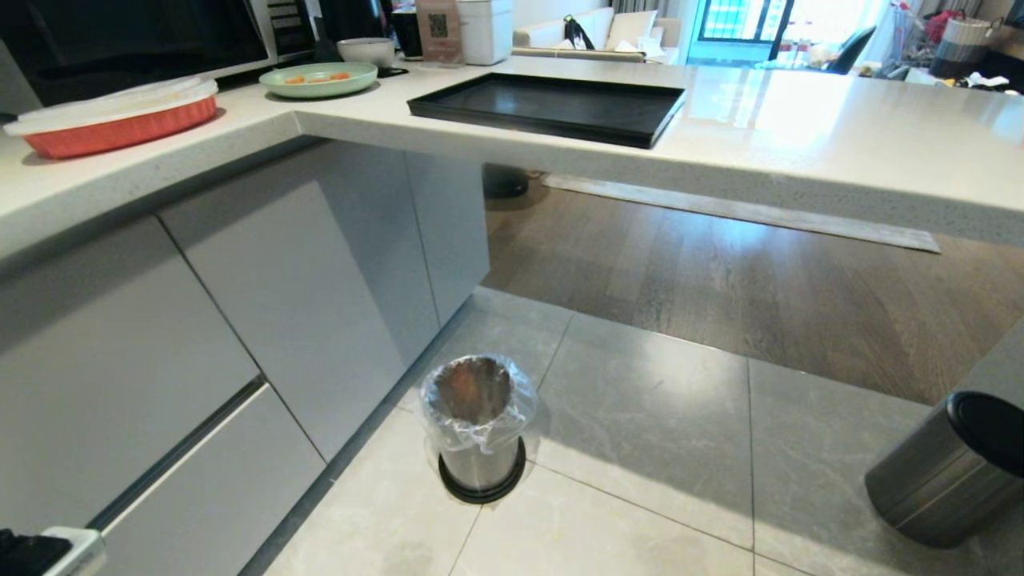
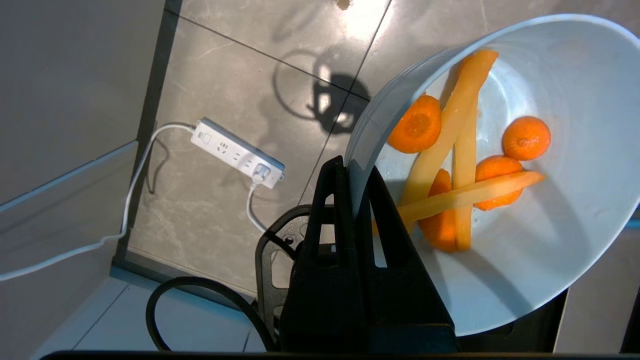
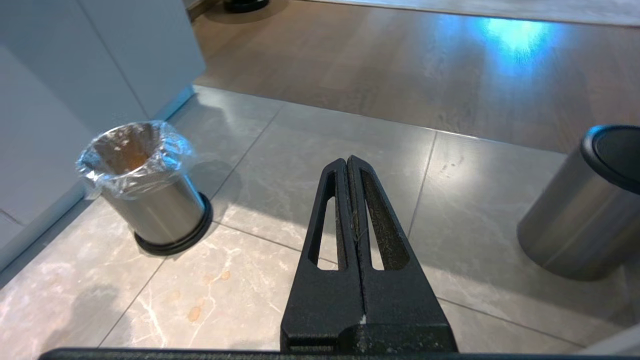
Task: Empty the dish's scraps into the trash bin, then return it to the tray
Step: Move the bowl over the trash can
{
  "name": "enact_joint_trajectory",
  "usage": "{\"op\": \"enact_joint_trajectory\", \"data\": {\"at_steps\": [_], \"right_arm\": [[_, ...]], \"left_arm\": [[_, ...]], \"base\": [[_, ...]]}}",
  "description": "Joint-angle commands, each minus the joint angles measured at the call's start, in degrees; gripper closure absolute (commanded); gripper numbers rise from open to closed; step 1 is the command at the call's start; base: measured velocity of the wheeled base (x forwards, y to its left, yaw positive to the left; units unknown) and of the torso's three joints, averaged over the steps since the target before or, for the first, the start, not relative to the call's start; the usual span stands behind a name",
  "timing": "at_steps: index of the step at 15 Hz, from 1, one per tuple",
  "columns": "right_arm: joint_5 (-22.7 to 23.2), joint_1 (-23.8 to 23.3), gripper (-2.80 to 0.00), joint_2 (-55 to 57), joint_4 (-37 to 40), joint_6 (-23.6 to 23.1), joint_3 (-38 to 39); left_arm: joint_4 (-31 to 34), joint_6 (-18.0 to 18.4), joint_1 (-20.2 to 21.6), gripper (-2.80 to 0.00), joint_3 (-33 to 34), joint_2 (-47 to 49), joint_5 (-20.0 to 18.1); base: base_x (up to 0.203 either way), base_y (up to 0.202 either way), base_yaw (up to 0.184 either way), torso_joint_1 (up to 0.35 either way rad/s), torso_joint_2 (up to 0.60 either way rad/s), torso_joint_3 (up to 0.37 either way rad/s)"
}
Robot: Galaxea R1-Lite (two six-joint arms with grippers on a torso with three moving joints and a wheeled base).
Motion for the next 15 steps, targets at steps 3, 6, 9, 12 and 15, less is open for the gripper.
{"op": "enact_joint_trajectory", "data": {"at_steps": [3,6,9,12,15], "right_arm": [[-0.01,0.01,0.00,-0.02,0.02,0.01,0.02],[-0.07,0.01,0.00,-0.02,-0.04,0.01,-0.06],[0.00,0.01,0.00,-0.02,0.00,0.01,-0.06],[-0.09,0.01,0.00,-0.02,-0.06,0.01,0.02],[0.00,0.01,0.00,-0.02,-0.03,0.01,0.00]], "left_arm": [[-0.20,-0.05,0.20,0.00,-0.10,-0.08,0.07],[-0.56,-0.23,0.28,0.00,-0.27,-0.25,0.25],[-0.56,0.04,0.11,0.00,0.08,0.00,-0.35],[-0.48,-0.23,0.20,0.00,0.34,0.01,-0.28],[-0.56,0.04,0.00,0.00,0.26,0.09,-0.28]], "base": [[0.000,0.000,0.000,0.000,0.00,0.000],[0.000,0.000,0.000,0.000,0.00,0.000],[0.000,0.000,0.000,0.000,0.00,0.000],[0.000,0.000,0.000,0.000,0.00,0.000],[0.000,0.000,0.000,0.000,0.00,0.000]]}}
